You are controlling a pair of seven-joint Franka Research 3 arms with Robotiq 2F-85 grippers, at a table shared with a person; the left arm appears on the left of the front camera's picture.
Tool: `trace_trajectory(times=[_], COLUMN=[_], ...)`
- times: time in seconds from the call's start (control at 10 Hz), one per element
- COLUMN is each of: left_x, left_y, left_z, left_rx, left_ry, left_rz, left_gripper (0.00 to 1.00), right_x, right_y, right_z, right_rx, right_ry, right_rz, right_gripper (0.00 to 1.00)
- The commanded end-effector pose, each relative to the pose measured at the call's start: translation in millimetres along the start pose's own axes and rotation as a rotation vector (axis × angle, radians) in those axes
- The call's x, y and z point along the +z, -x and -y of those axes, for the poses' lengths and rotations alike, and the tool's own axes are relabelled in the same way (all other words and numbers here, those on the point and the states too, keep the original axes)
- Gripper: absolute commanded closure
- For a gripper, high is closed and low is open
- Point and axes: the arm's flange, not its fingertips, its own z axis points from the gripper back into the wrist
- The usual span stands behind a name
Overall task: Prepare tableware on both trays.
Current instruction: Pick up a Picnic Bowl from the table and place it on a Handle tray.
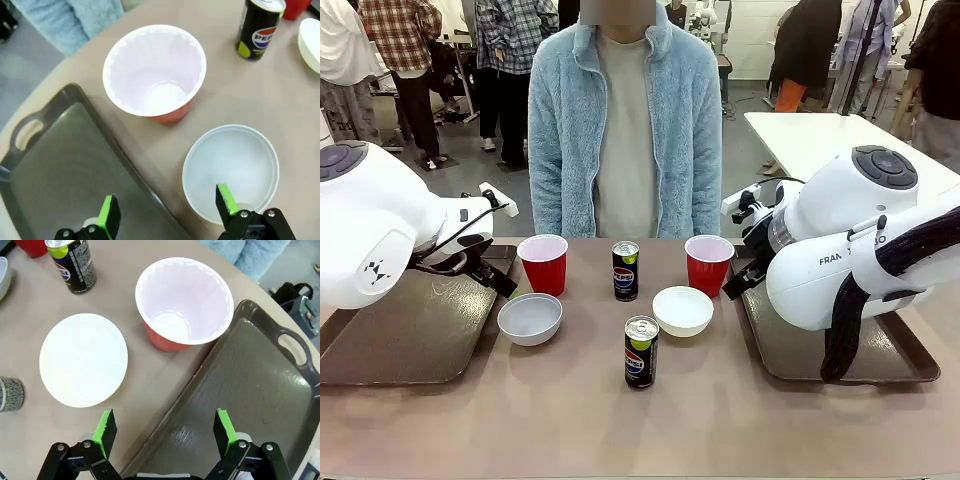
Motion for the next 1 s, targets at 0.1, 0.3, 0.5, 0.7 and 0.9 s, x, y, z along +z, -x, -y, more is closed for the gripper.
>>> trace_trajectory(times=[0.1, 0.3, 0.5, 0.7, 0.9], left_x=[0.0, 0.0, 0.0, 0.0, 0.0], left_y=[0.0, 0.0, 0.0, 0.0, 0.0], left_z=[0.1, 0.1, 0.1, 0.1, 0.1], left_rx=[0.0, 0.0, 0.0, 0.0, 0.0], left_ry=[0.0, 0.0, 0.0, 0.0, 0.0], left_rz=[0.0, 0.0, 0.0, 0.0, 0.0], left_gripper=[0.0, 0.0, 0.0, 0.0, 0.0], right_x=[0.0, 0.0, 0.0, 0.0, 0.0], right_y=[0.0, 0.0, 0.0, 0.0, 0.0], right_z=[0.0, 0.0, 0.0, 0.0, 0.0], right_rx=[0.0, 0.0, 0.0, 0.0, 0.0], right_ry=[0.0, 0.0, 0.0, 0.0, 0.0], right_rz=[0.0, 0.0, 0.0, 0.0, 0.0], right_gripper=[0.0, 0.0, 0.0, 0.0, 0.0])
